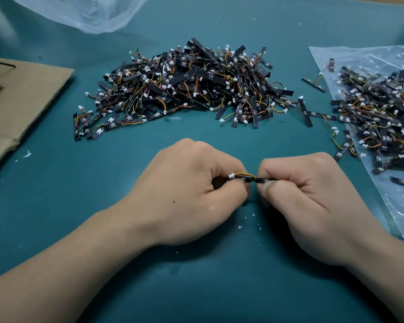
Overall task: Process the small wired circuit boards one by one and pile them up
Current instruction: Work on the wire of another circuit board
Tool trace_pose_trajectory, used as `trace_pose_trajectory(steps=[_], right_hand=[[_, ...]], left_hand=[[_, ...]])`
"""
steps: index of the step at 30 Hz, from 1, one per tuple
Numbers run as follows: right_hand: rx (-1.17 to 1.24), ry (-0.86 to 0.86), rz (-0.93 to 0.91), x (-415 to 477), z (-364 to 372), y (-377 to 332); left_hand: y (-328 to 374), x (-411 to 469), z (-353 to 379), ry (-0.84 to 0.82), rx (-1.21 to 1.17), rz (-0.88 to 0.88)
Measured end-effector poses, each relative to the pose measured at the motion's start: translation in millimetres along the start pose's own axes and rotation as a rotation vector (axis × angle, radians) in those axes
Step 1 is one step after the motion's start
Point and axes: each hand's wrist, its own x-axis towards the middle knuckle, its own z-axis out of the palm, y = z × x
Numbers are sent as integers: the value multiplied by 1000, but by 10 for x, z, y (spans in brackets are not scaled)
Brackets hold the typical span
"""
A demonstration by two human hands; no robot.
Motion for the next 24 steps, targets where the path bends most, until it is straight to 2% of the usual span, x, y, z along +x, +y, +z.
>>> trace_pose_trajectory(steps=[13, 24], right_hand=[[0, -13, 9, -1, -9, -19], [15, -16, -15, -7, -11, -21]], left_hand=[[-9, -1, 32, 39, 56, 54], [10, -21, 27, 17, 41, 5]])
